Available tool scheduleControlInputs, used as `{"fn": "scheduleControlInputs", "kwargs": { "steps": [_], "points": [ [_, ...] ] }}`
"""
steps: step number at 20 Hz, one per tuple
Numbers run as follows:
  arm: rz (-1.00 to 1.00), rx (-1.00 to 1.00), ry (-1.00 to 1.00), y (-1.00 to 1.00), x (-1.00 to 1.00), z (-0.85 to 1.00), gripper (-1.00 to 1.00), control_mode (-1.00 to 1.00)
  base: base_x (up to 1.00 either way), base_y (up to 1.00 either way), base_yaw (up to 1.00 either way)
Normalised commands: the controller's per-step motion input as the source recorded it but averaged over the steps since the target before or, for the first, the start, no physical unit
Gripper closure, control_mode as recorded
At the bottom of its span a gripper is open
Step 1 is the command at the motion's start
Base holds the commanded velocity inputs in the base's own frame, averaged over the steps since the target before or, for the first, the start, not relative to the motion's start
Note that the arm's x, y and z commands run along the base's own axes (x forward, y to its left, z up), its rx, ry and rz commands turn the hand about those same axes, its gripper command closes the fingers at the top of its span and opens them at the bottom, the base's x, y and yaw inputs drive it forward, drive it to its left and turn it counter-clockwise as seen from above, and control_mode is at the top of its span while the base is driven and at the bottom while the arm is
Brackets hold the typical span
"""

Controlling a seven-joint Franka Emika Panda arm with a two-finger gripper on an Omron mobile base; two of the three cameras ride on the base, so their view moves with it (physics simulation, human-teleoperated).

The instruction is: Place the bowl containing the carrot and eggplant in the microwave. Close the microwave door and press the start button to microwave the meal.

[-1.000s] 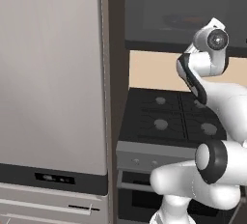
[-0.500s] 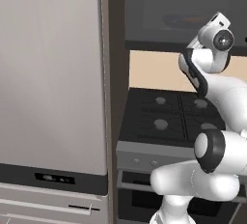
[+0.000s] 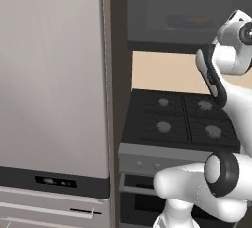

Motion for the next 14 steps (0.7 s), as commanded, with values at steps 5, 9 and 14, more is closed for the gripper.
{"fn": "scheduleControlInputs", "kwargs": {
  "steps": [5, 9, 14],
  "points": [
    [0.14, -0.09, 0.03, -0.25, -0.99, 0.16, -1.00, -1.00, 0.00, 0.00, 0.00],
    [0.12, -0.03, 0.00, -0.29, -0.76, 0.12, -1.00, -1.00, 0.00, 0.00, 0.00],
    [0.00, 0.00, 0.00, -0.42, -0.41, 0.00, -1.00, -1.00, 0.00, 0.00, 0.00]
  ]
}}
